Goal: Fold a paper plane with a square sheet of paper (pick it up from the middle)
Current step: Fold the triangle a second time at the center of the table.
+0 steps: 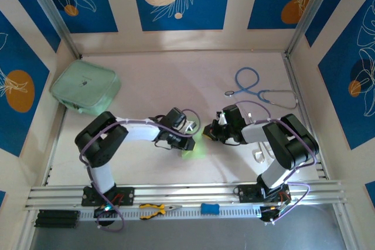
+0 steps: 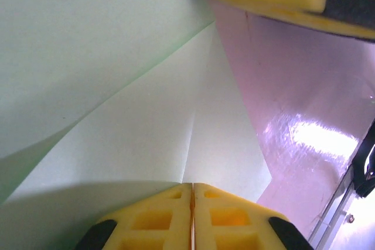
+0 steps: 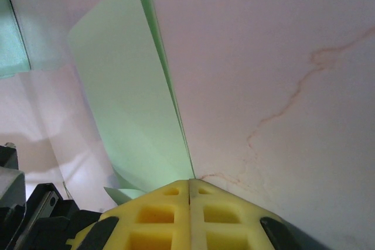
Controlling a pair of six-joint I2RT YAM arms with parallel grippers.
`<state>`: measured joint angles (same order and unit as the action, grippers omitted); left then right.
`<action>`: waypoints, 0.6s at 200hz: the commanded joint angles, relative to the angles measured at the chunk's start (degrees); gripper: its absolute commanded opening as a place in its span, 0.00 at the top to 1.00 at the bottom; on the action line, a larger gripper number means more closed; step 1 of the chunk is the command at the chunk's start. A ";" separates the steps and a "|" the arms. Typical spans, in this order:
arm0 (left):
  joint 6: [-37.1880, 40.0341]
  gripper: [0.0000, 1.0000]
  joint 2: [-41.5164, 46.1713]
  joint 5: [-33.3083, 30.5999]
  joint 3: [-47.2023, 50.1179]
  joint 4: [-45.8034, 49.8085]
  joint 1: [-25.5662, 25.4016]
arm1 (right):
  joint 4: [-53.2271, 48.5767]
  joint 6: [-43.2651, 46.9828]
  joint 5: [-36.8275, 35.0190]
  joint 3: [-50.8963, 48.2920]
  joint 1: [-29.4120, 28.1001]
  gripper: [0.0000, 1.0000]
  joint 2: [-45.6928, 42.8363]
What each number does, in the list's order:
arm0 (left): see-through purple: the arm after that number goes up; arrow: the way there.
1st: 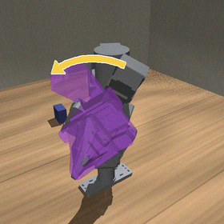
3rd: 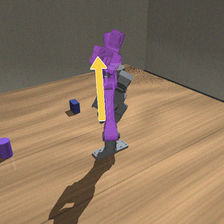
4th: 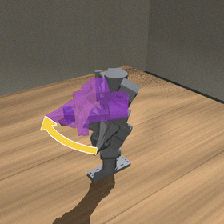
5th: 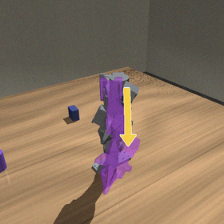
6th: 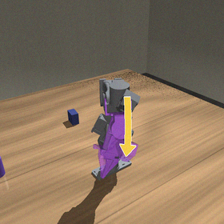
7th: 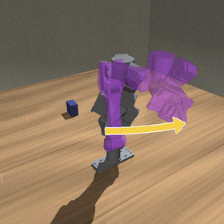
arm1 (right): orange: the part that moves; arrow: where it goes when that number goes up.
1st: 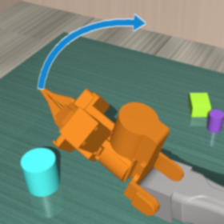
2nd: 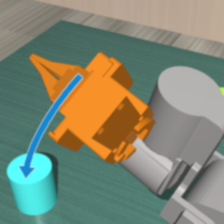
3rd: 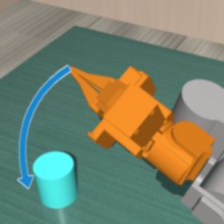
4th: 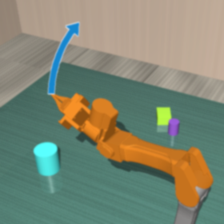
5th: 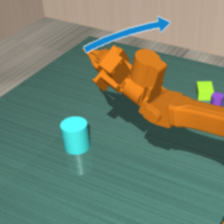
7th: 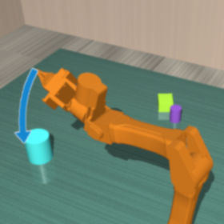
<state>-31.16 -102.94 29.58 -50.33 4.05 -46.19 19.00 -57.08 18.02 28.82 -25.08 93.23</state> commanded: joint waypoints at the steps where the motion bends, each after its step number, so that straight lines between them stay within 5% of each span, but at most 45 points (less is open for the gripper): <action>1: 1.95 0.89 1.11 -0.91 2.11 4.55 0.46 | -2.92 -0.10 -3.21 -1.71 -0.66 1.00 2.73; 76: 0.38 0.90 0.54 -1.55 1.99 0.75 0.49 | -7.57 0.65 -5.05 -0.17 -4.46 1.00 -7.80; 120: 0.13 0.89 0.61 -1.90 2.07 -0.19 0.48 | -6.05 -1.35 -5.68 -0.43 -8.50 1.00 -6.84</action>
<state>-31.18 -102.30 29.56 -49.39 3.62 -46.19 13.93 -57.45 13.37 28.25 -31.57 85.62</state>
